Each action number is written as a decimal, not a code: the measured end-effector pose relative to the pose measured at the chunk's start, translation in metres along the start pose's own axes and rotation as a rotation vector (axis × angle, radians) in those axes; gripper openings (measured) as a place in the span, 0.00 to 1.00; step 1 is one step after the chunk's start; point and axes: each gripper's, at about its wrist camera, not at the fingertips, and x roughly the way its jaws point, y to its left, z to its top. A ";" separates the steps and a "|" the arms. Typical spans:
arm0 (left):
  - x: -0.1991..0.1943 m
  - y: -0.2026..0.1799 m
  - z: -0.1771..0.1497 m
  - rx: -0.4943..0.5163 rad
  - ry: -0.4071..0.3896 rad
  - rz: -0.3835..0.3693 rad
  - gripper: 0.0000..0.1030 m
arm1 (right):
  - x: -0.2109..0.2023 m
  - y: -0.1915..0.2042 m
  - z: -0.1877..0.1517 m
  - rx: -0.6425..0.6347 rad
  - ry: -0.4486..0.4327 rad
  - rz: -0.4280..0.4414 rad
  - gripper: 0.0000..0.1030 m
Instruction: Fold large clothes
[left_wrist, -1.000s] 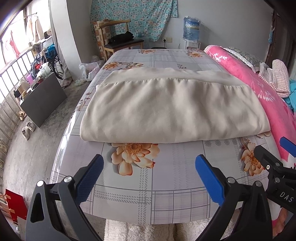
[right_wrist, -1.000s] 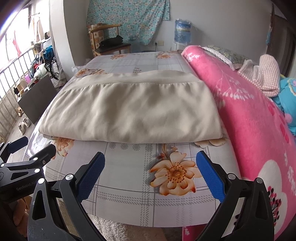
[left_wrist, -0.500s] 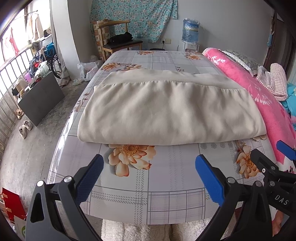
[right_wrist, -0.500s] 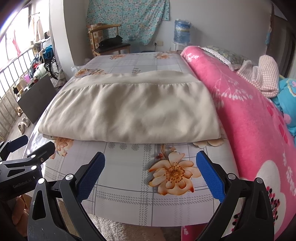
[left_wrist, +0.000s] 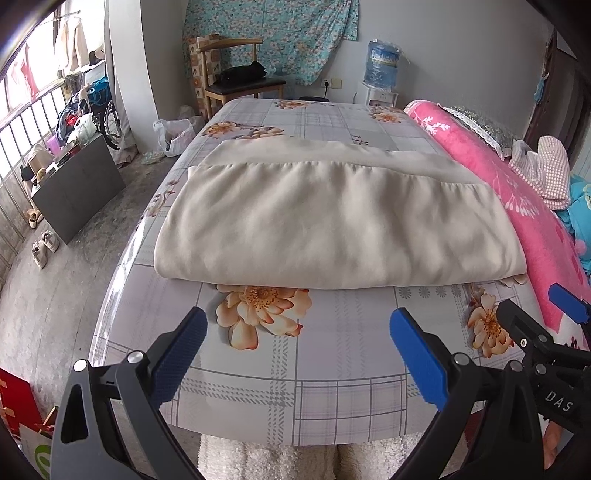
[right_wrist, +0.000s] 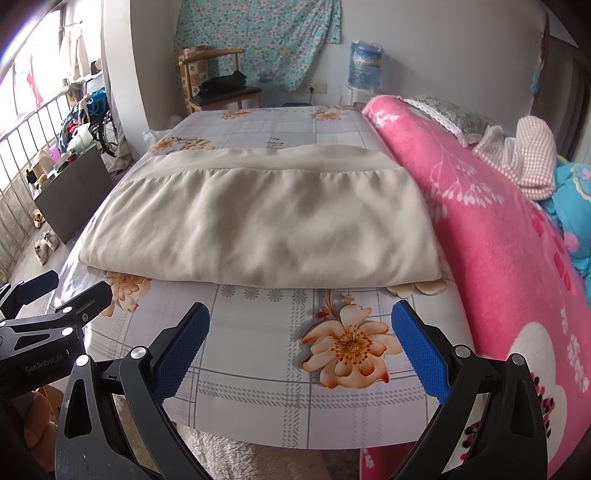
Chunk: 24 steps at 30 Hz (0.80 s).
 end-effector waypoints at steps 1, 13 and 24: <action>0.000 0.001 0.000 -0.002 -0.001 0.000 0.95 | 0.000 0.001 0.000 -0.001 0.000 0.000 0.92; 0.001 0.003 0.000 -0.009 0.001 -0.005 0.95 | -0.001 0.003 0.002 0.000 0.002 0.002 0.92; 0.001 0.004 0.000 -0.009 0.001 -0.003 0.95 | 0.000 0.004 0.003 0.002 0.004 0.006 0.92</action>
